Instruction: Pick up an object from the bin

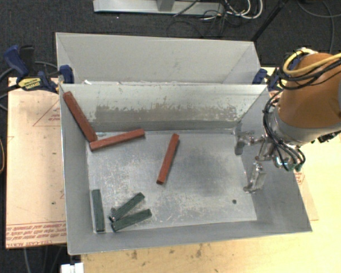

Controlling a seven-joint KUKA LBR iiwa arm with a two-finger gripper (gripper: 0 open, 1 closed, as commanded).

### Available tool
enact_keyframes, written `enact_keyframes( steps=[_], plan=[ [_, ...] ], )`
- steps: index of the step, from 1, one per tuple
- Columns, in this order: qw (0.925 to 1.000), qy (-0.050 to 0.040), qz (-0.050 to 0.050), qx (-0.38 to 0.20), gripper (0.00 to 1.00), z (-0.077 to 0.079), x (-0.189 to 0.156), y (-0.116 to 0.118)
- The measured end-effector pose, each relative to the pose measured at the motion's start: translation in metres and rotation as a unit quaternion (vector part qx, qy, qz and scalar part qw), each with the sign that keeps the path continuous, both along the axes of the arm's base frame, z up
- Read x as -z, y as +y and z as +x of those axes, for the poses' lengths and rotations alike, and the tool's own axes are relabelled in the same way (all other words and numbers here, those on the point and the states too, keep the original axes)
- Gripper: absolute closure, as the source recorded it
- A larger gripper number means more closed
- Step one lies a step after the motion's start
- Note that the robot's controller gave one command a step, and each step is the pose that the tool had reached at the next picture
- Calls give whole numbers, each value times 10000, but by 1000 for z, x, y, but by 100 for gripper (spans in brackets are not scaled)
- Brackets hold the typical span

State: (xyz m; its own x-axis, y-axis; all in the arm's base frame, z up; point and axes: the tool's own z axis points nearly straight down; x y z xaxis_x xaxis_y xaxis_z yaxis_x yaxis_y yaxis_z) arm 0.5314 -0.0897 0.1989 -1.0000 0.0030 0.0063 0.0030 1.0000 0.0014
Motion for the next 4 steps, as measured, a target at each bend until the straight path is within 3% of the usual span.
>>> enact_keyframes(
  steps=[1,2,3,4],
  plan=[
    [9845,-69,12,-1751,0,74,129,139],
    [9467,-59,10,-3220,0,78,98,172],
    [9005,-51,7,-4348,0,88,99,160],
    [8609,-40,16,-5088,0,95,129,177]
  ],
)
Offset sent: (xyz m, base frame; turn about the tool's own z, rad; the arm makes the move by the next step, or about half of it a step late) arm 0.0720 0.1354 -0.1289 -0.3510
